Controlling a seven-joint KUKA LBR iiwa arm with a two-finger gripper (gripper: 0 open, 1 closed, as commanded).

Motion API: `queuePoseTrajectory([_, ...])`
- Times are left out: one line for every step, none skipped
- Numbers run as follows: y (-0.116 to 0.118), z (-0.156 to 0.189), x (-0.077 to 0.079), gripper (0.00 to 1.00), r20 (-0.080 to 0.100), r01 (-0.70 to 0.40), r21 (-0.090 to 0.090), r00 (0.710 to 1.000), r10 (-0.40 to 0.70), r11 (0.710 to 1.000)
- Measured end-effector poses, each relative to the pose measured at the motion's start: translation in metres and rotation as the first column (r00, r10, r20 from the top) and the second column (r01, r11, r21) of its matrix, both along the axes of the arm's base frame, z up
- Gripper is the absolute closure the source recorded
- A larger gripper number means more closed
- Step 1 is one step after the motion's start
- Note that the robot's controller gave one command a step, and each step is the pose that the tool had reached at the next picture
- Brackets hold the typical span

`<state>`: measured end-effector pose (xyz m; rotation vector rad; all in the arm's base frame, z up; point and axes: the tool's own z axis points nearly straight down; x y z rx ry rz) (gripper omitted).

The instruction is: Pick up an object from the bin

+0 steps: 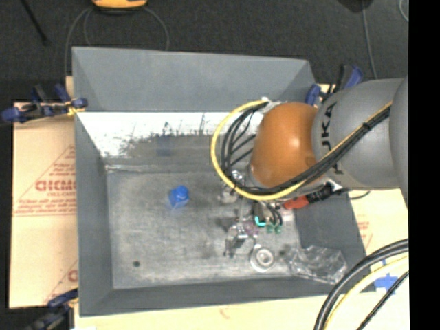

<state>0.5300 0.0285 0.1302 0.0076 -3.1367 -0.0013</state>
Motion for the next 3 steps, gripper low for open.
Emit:
queuePoseTrajectory([-0.064,-0.055,0.024,0.0,0.012,-0.056,-0.003,0.998,0.056,0.998])
queuePoseTrajectory([-0.062,-0.051,0.026,1.0,0.022,-0.058,-0.003,0.998,0.058,0.998])
queuePoseTrajectory([-0.07,0.117,0.017,1.0,0.016,-0.161,-0.005,0.987,0.161,0.987])
